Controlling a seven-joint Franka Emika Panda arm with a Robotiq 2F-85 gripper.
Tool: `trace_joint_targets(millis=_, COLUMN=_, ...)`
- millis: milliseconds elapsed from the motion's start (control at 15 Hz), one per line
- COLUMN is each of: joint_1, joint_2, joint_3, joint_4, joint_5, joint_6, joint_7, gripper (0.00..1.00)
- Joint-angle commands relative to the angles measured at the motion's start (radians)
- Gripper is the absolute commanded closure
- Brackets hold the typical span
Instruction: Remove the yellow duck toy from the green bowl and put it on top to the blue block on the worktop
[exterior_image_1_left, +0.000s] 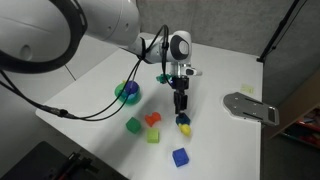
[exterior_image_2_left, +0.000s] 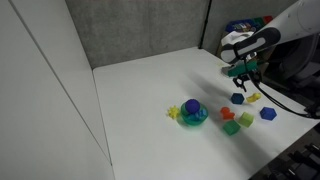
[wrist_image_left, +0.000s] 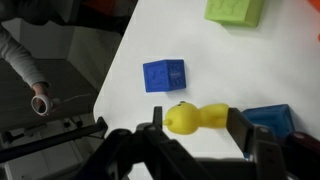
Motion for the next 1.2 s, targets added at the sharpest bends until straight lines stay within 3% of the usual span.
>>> trace_joint_targets(millis=0, joint_1=-0.004, joint_2=-0.002, joint_3=0.013, joint_4=0.046, joint_5=-0.027, joint_6=-0.045, joint_7=0.005, gripper=0.01)
trace_joint_targets(millis=467, joint_1=0.010, joint_2=-0.160, joint_3=0.046, joint_4=-0.069, joint_5=-0.043, joint_6=-0.036, joint_7=-0.084, gripper=0.00)
trace_joint_targets(millis=1133, joint_1=-0.007, joint_2=-0.607, joint_3=0.122, joint_4=-0.460, joint_5=-0.018, joint_6=0.109, joint_7=-0.336, gripper=0.00)
